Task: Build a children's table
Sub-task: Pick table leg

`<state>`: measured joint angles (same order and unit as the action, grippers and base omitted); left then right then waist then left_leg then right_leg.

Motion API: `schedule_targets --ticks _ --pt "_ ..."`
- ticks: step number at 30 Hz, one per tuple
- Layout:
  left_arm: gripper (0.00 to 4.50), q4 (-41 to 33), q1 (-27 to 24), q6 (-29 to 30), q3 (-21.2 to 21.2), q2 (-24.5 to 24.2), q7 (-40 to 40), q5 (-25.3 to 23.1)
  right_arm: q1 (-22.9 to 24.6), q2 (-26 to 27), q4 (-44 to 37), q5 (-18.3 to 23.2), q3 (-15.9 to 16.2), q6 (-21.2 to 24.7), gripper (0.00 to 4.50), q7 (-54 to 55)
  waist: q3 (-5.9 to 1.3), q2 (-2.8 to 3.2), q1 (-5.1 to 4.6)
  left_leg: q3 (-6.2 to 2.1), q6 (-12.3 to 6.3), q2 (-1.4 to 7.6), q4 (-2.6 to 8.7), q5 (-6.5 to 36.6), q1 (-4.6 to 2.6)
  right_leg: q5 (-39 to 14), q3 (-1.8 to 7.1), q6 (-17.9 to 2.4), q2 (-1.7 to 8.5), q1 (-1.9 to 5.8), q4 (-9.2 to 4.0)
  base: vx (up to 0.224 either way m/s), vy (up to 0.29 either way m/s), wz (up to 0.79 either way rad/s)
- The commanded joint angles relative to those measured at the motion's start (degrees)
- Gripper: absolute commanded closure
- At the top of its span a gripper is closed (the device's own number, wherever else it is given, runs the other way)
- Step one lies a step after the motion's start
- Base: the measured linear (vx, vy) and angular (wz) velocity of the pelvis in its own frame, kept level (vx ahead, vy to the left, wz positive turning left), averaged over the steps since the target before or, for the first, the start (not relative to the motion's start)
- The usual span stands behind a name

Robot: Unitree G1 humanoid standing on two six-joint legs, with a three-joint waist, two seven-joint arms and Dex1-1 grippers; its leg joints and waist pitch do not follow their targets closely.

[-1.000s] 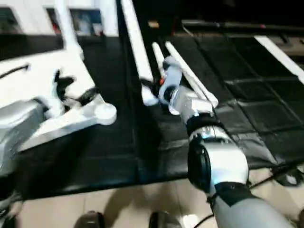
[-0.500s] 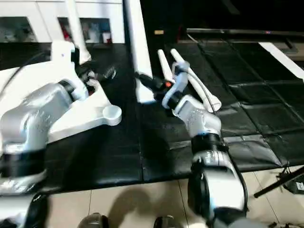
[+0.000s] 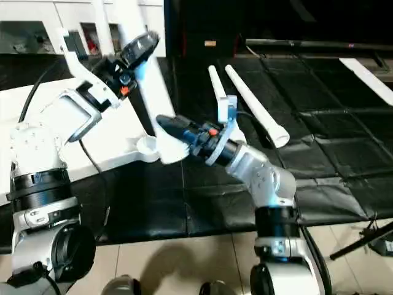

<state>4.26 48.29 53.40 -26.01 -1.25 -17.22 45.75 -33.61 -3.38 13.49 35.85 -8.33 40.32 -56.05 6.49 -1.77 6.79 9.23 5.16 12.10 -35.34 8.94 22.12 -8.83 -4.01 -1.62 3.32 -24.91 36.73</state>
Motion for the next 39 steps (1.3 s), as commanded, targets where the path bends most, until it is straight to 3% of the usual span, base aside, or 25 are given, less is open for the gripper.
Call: schedule_targets --ticks 1,6,9,16,25,39 --pt "0.61 -1.91 -0.37 0.61 3.36 -0.89 0.31 -2.52 0.51 -0.34 -2.44 -0.38 0.67 -1.39 2.61 1.27 -6.54 0.50 0.26 -0.15 -0.08 0.54 3.84 10.59 -0.66 -20.21 2.18 -5.68 3.87 4.07 -5.61 0.000 0.000 0.00" --pt "1.02 -2.25 -0.88 0.92 5.16 -1.30 7.04 -4.42 0.56 -0.09 -2.79 -3.74 1.60 -4.88 2.61 5.20 -6.54 0.26 0.12 -0.02 0.56 0.41 3.80 10.71 -0.57 -18.00 2.25 -6.44 3.79 4.07 -5.45 0.000 0.000 0.00" --pt "1.15 -2.03 -0.28 -0.95 3.29 0.76 12.10 -5.36 0.59 0.34 -3.34 -6.83 2.91 -6.77 2.61 8.61 -6.49 -0.11 0.05 0.06 0.75 0.33 3.77 10.64 -0.49 -18.81 2.25 -5.92 3.79 4.14 -5.65 0.000 0.000 0.00" --pt "1.65 -2.42 1.15 -2.14 1.22 3.94 16.32 -3.85 0.49 1.67 -2.61 -12.22 6.25 -13.29 2.61 13.59 -6.66 -0.08 -0.07 0.05 0.24 0.31 3.69 9.87 -0.28 -17.17 2.23 -6.24 3.84 4.13 -5.54 0.000 0.000 0.00" --pt "2.41 -3.19 0.57 -1.01 1.52 5.31 18.34 -2.63 0.32 1.39 -1.57 -14.62 7.76 -15.66 2.61 14.93 -6.60 -0.28 -0.16 0.12 -0.19 0.18 3.67 10.71 -0.30 -18.09 2.23 -5.34 3.70 4.11 -5.68 0.000 0.000 0.00" --pt "2.61 -3.10 0.90 -2.29 1.80 5.18 18.89 -2.08 0.27 1.06 -0.47 -15.95 9.95 -17.59 2.61 14.68 -6.62 -0.40 -0.20 0.12 -0.50 0.22 3.62 10.21 -0.26 -17.82 2.24 -5.31 3.71 4.08 -5.59 0.000 0.000 0.00"
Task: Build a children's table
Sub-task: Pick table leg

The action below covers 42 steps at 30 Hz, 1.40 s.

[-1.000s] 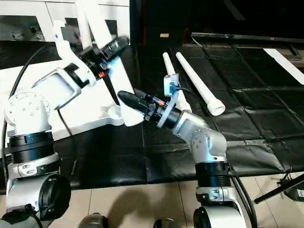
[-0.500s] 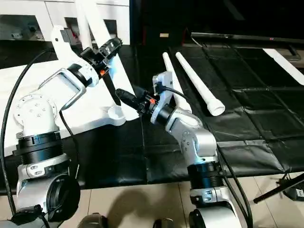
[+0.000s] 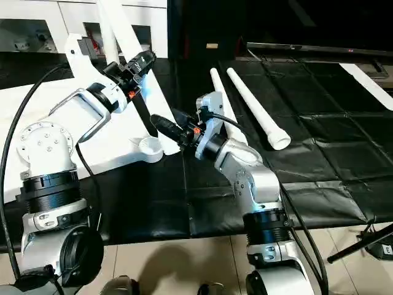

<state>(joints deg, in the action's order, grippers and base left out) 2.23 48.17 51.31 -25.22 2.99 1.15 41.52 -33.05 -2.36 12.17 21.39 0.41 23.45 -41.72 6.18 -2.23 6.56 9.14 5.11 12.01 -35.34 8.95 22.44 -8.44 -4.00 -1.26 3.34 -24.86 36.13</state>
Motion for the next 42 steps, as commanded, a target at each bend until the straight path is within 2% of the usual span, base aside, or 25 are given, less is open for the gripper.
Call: schedule_targets --ticks 1,3,6,10,13,14,15,16,17,20,21,22,24,25,27,33,34,37,39,42 --pt "2.61 -0.80 1.32 -0.90 0.90 0.73 0.48 1.82 -0.36 0.05 0.91 -1.58 1.49 -0.37 2.61 0.65 -6.29 0.04 0.02 0.20 -0.43 0.29 3.62 10.35 -0.57 -18.37 2.21 -5.67 3.68 4.04 -5.02 0.000 0.000 0.00" --pt "2.61 -0.71 1.43 -1.37 0.96 0.51 0.37 1.45 -0.38 0.11 0.89 -1.40 1.49 0.01 2.05 0.88 -6.31 0.07 0.02 0.20 -0.40 0.30 3.63 10.43 -0.60 -18.58 2.21 -5.58 3.68 4.03 -5.04 0.000 0.000 0.00" --pt "2.61 -0.35 1.73 -2.51 1.38 -0.29 -0.14 0.28 -0.48 0.53 0.94 0.21 0.71 1.30 1.88 1.00 -6.31 0.09 -0.06 0.17 -0.42 0.29 3.67 10.55 -0.64 -18.47 2.19 -5.36 3.62 3.99 -5.02 0.000 0.000 0.00" --pt "2.64 0.79 1.99 -3.92 3.02 -3.42 -2.22 -2.48 -1.79 2.26 3.21 0.95 -3.27 0.04 1.49 6.81 -6.32 0.15 -0.27 0.17 0.17 0.30 3.78 10.63 -0.75 -18.91 2.24 -5.35 3.70 3.82 -4.93 0.000 0.000 0.00" --pt "2.66 1.69 2.03 -4.57 4.14 -5.64 -3.90 -3.98 -1.96 1.16 2.82 0.13 -1.95 3.21 1.21 6.78 -6.38 0.18 -0.15 0.14 0.43 0.33 3.80 10.05 -0.79 -17.67 2.31 -5.15 3.61 3.93 -4.75 0.000 0.000 0.00" --pt "2.66 1.98 1.82 -4.79 4.99 -6.87 -5.22 -4.65 -1.69 0.20 2.39 -1.18 -0.26 3.21 1.13 5.73 -6.36 0.17 -0.08 0.10 0.58 0.37 3.88 10.00 -0.79 -17.21 2.28 -5.07 3.65 3.95 -4.75 0.000 0.000 0.00" --pt "2.66 2.17 1.73 -4.86 5.44 -7.47 -5.94 -4.97 -1.39 -0.50 2.22 -2.77 1.02 0.94 1.04 4.83 -6.39 0.13 -0.13 0.15 0.72 0.38 3.86 9.96 -0.77 -16.92 2.32 -5.06 3.64 4.00 -4.68 0.000 0.000 0.00" --pt "2.66 2.44 1.59 -5.01 6.10 -8.22 -6.91 -5.44 -1.08 -0.22 2.18 -2.03 0.82 -1.38 1.04 2.97 -6.43 0.03 -0.06 0.21 0.90 0.41 3.84 10.09 -0.70 -16.85 2.37 -4.91 3.83 3.99 -4.70 0.000 0.000 0.00" --pt "2.66 2.65 1.51 -5.15 6.55 -8.67 -7.51 -5.74 -0.91 0.10 2.17 -1.08 0.40 -2.68 0.84 1.72 -6.40 0.05 -0.06 0.23 0.79 0.40 3.81 10.36 -0.72 -17.14 2.43 -4.91 3.90 3.93 -4.74 0.000 0.000 0.00" --pt "2.66 3.92 1.10 -5.72 9.07 -11.10 -11.08 -7.18 -1.05 -0.22 1.87 0.91 -0.67 -2.88 0.55 0.01 -6.32 0.04 -0.05 0.20 0.40 0.48 3.88 10.68 -0.84 -17.66 2.41 -5.76 3.88 3.86 -4.73 0.000 0.000 0.00" --pt "2.66 4.22 0.97 -5.87 9.95 -11.80 -12.29 -7.52 -1.20 -0.44 1.97 0.63 -0.60 -2.91 0.55 0.27 -6.32 0.02 -0.08 0.18 0.40 0.48 3.91 10.73 -0.86 -17.83 2.38 -5.75 3.86 3.86 -4.74 0.000 0.000 0.00" --pt "2.66 4.45 0.85 -5.99 10.69 -12.35 -13.31 -7.78 -1.34 -0.62 2.09 0.39 -0.50 -2.94 0.33 0.47 -6.35 0.04 -0.11 0.17 0.66 0.46 3.94 10.77 -0.85 -17.93 2.39 -5.75 3.85 3.90 -4.68 0.000 0.000 0.00" --pt "2.66 4.54 0.68 -5.81 12.25 -13.46 -15.53 -8.10 -2.03 -1.20 2.31 -0.53 -0.44 -1.88 0.27 2.17 -6.38 0.16 -0.13 0.14 1.12 0.54 3.97 10.56 -0.91 -17.19 2.43 -6.25 3.86 3.88 -4.54 0.000 0.000 0.00" --pt "2.66 4.32 0.60 -5.35 13.22 -14.15 -17.34 -7.73 -2.65 -1.72 2.56 -0.86 -0.32 -1.46 0.16 2.66 -6.41 0.01 -0.15 0.20 1.30 0.50 3.93 10.37 -0.93 -16.69 2.44 -6.56 3.87 3.92 -4.45 0.000 0.000 0.00" --pt "2.66 3.43 0.60 -4.45 15.33 -15.63 -21.36 -6.94 -4.18 -3.35 3.00 -0.46 -0.18 2.45 0.02 2.44 -6.38 0.04 -0.19 0.23 1.38 0.35 3.95 10.20 -0.97 -16.85 2.45 -6.92 3.76 4.02 -4.39 0.000 0.000 0.00" --pt "2.66 1.93 1.03 -2.99 17.91 -17.35 -26.49 -5.88 -5.50 -6.19 3.25 0.55 0.51 4.41 0.00 -3.41 -6.42 0.03 -0.09 0.33 1.11 0.51 3.80 9.69 -0.80 -14.80 2.60 -7.55 3.85 4.15 -4.14 0.000 0.000 0.00" --pt "2.66 0.96 1.00 -2.68 19.48 -18.26 -29.61 -5.20 -6.26 -7.36 3.64 2.75 0.35 7.31 0.00 -5.90 -6.53 0.04 -0.06 0.31 0.80 0.38 3.77 9.55 -0.90 -14.67 2.53 -8.14 3.83 4.32 -4.07 0.000 0.000 0.00" --pt "2.67 -0.57 0.92 -2.08 21.07 -18.88 -32.66 -4.30 -7.21 -9.05 4.29 4.62 0.85 9.37 0.00 -9.69 -6.45 -0.06 0.01 0.34 0.79 0.56 3.73 9.95 -0.85 -15.28 2.51 -8.75 3.95 4.34 -4.18 0.000 0.000 0.00" --pt "2.67 -1.47 0.98 -1.94 22.05 -19.29 -34.00 -4.13 -7.98 -9.98 4.84 5.57 1.37 11.89 0.00 -11.35 -6.32 -0.26 -0.08 0.41 0.88 0.51 3.74 10.11 -0.78 -16.12 2.51 -8.66 3.87 4.30 -4.31 0.000 0.000 0.00" --pt "2.67 -2.42 1.17 -1.58 22.69 -19.42 -35.03 -3.75 -8.75 -10.53 5.61 5.20 1.90 12.65 0.00 -12.09 -6.31 -0.26 -0.05 0.40 1.11 0.52 3.70 10.12 -0.77 -17.47 2.49 -8.04 3.94 4.24 -4.36 0.000 0.000 0.00"
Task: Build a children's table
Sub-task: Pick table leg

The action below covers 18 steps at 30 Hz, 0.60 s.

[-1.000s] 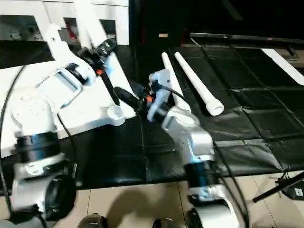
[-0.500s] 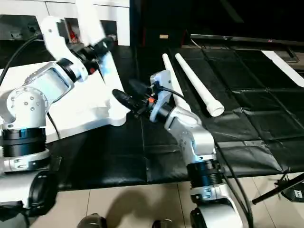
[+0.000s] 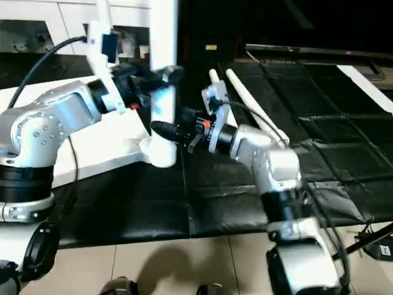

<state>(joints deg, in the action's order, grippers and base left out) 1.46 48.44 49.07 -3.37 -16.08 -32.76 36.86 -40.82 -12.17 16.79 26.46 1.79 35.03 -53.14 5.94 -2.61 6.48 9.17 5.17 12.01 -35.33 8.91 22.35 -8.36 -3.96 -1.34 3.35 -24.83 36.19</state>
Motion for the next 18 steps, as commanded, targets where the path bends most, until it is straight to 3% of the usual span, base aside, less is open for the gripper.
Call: schedule_targets --ticks 1,9,10,14,15,18 --pt "2.67 -2.15 0.92 0.87 1.04 -0.33 -1.42 1.11 -1.20 -0.79 1.25 0.07 0.69 1.27 0.00 -1.20 -6.05 -0.03 0.01 0.39 1.12 0.51 3.71 10.24 -0.73 -18.28 2.42 -7.75 3.93 4.15 -4.54 0.000 0.000 0.00" --pt "2.67 -4.78 0.95 1.37 3.10 -1.13 -3.56 0.92 -2.47 -1.89 2.07 1.11 3.17 4.51 0.40 -6.77 -6.04 -0.16 0.08 0.39 0.95 0.53 3.65 9.60 -0.60 -18.50 2.44 -7.29 3.93 4.19 -4.48 0.000 0.000 0.00" --pt "2.67 -4.87 0.97 1.38 3.22 -1.21 -3.73 0.84 -2.62 -1.97 2.22 1.16 3.36 4.67 0.73 -6.95 -6.06 -0.06 0.13 0.37 0.99 0.58 3.66 9.43 -0.64 -18.59 2.45 -7.06 3.94 4.13 -4.49 0.000 0.000 0.00" --pt "2.67 -5.86 1.00 2.10 3.61 -1.14 -4.24 1.51 -2.96 -1.96 3.03 1.09 3.68 5.75 0.80 -7.03 -6.11 -0.08 0.15 0.34 1.21 0.62 3.67 9.44 -0.67 -18.11 2.42 -7.30 3.91 4.11 -4.40 0.000 0.000 0.00" --pt "2.67 -5.94 1.00 2.11 3.68 -1.11 -4.22 1.48 -3.03 -1.87 3.26 1.08 3.66 6.05 1.13 -7.07 -6.09 -0.05 0.14 0.34 1.29 0.60 3.67 9.53 -0.64 -18.22 2.41 -7.30 3.90 4.10 -4.41 0.000 0.000 0.00" --pt "2.67 -6.03 1.04 1.90 3.94 -1.17 -4.33 1.17 -3.11 -1.80 3.66 0.95 3.63 6.76 1.29 -7.59 -6.11 -0.01 0.16 0.33 1.29 0.56 3.68 9.69 -0.62 -18.46 2.39 -7.07 3.88 4.14 -4.49 0.000 0.000 0.00"
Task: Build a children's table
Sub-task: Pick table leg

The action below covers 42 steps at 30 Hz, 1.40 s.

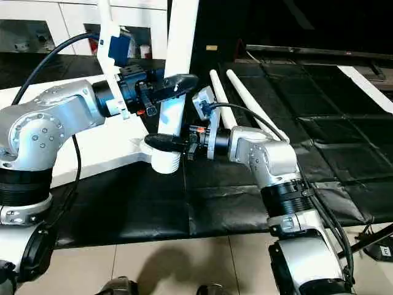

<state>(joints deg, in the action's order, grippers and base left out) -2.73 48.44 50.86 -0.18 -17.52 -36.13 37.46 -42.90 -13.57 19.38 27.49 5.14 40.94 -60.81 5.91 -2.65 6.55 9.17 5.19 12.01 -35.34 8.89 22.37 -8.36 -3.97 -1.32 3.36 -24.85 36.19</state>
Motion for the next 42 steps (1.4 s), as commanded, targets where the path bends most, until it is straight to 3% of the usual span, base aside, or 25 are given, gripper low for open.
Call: schedule_targets --ticks 1,2,5,12,22,27,28,30,31,35,37,39,42 --pt "2.67 -1.80 1.07 0.03 0.79 0.26 -0.98 0.51 -0.99 -0.43 1.09 -0.06 0.31 1.00 1.29 -0.04 -6.13 0.05 0.09 0.30 1.28 0.59 3.68 9.70 -0.69 -18.34 2.40 -7.12 3.88 4.14 -4.46 0.000 0.000 0.00" --pt "2.67 -1.71 1.14 -0.05 0.81 0.22 -1.04 0.46 -1.00 -0.44 1.19 0.12 0.28 1.12 1.53 -0.02 -6.11 0.22 0.12 0.28 1.35 0.60 3.69 9.67 -0.68 -18.23 2.41 -7.19 3.93 4.14 -4.44 0.000 0.000 0.00" --pt "2.67 -1.44 1.37 -0.32 0.89 0.14 -1.24 0.30 -0.88 -0.52 1.35 0.40 0.18 1.46 1.60 0.01 -6.15 0.17 0.10 0.28 1.32 0.59 3.68 9.47 -0.66 -17.65 2.39 -7.33 3.85 4.17 -4.39 0.000 0.000 0.00" --pt "2.67 -0.73 1.81 -0.99 1.12 -0.13 -1.60 -0.42 -0.51 -0.60 1.25 0.02 0.29 1.94 2.31 -0.29 -6.19 0.11 0.12 0.30 1.38 0.60 3.66 9.58 -0.72 -17.72 2.40 -7.47 3.89 4.17 -4.41 0.000 0.000 0.00" --pt "2.67 -0.07 2.90 -1.60 0.41 0.13 -1.12 -0.69 0.13 -0.46 0.49 -0.12 0.97 1.89 2.48 -0.01 -6.18 0.00 0.14 0.33 1.35 0.55 3.64 9.11 -0.60 -17.22 2.41 -7.58 3.91 4.23 -4.32 0.000 0.000 0.00" --pt "2.67 -0.24 3.75 -1.31 -2.21 2.05 0.72 1.03 0.36 -0.45 0.29 0.08 1.21 1.83 2.49 0.02 -6.11 -0.01 0.13 0.33 1.36 0.58 3.64 9.49 -0.64 -17.89 2.39 -7.43 3.92 4.19 -4.44 0.000 0.000 0.00" --pt "2.32 -0.24 3.79 -1.36 -2.38 2.18 0.72 1.22 0.37 -0.46 0.29 0.08 1.22 1.82 2.50 0.03 -6.14 -0.03 0.14 0.32 1.31 0.56 3.63 9.35 -0.60 -17.93 2.39 -7.32 3.93 4.23 -4.42 0.000 0.000 0.00" --pt "2.11 -0.61 3.96 -0.84 -3.32 2.73 0.74 2.63 0.45 -0.47 0.26 0.05 1.29 1.77 2.51 0.06 -6.16 -0.16 0.16 0.38 1.25 0.53 3.57 9.11 -0.59 -18.04 2.42 -7.28 3.96 4.25 -4.41 0.000 0.000 0.00" --pt "1.95 -1.44 4.35 1.55 -5.78 3.84 1.07 6.78 0.60 -0.38 0.17 -0.14 1.27 1.65 2.51 0.11 -6.18 -0.14 0.15 0.41 1.26 0.49 3.51 8.86 -0.50 -17.56 2.40 -7.75 3.95 4.29 -4.29 0.000 0.000 0.00" --pt "1.70 -2.05 4.58 2.39 -7.59 4.64 1.04 9.53 0.74 -0.24 0.11 -0.29 1.24 1.49 2.53 0.30 -6.18 -0.13 0.20 0.35 1.08 0.46 3.47 9.06 -0.57 -16.84 2.30 -8.52 3.87 4.21 -4.30 0.000 0.000 0.00" --pt "1.54 -1.34 5.32 3.74 -10.86 5.50 2.55 12.99 1.12 0.03 0.07 -0.53 1.09 1.02 2.55 1.04 -6.15 -0.06 0.18 0.35 1.36 0.47 3.48 9.15 -0.56 -17.21 2.29 -8.68 3.90 4.20 -4.27 0.000 0.000 0.00" --pt "1.32 -0.81 5.43 4.03 -12.04 5.63 3.41 13.26 1.49 0.32 0.05 -0.72 0.89 0.56 2.56 1.79 -6.14 0.03 0.25 0.40 1.37 0.45 3.47 9.69 -0.62 -17.27 2.33 -8.77 3.84 4.07 -4.44 0.000 0.000 0.00" --pt "1.12 -0.93 4.92 2.48 -11.74 4.70 4.31 10.28 2.27 0.75 -0.05 -1.20 0.32 -0.58 2.58 3.27 -6.07 0.02 0.15 0.25 1.56 0.49 3.66 10.66 -0.69 -19.30 2.25 -6.89 3.79 4.15 -4.68 0.000 0.000 0.00"
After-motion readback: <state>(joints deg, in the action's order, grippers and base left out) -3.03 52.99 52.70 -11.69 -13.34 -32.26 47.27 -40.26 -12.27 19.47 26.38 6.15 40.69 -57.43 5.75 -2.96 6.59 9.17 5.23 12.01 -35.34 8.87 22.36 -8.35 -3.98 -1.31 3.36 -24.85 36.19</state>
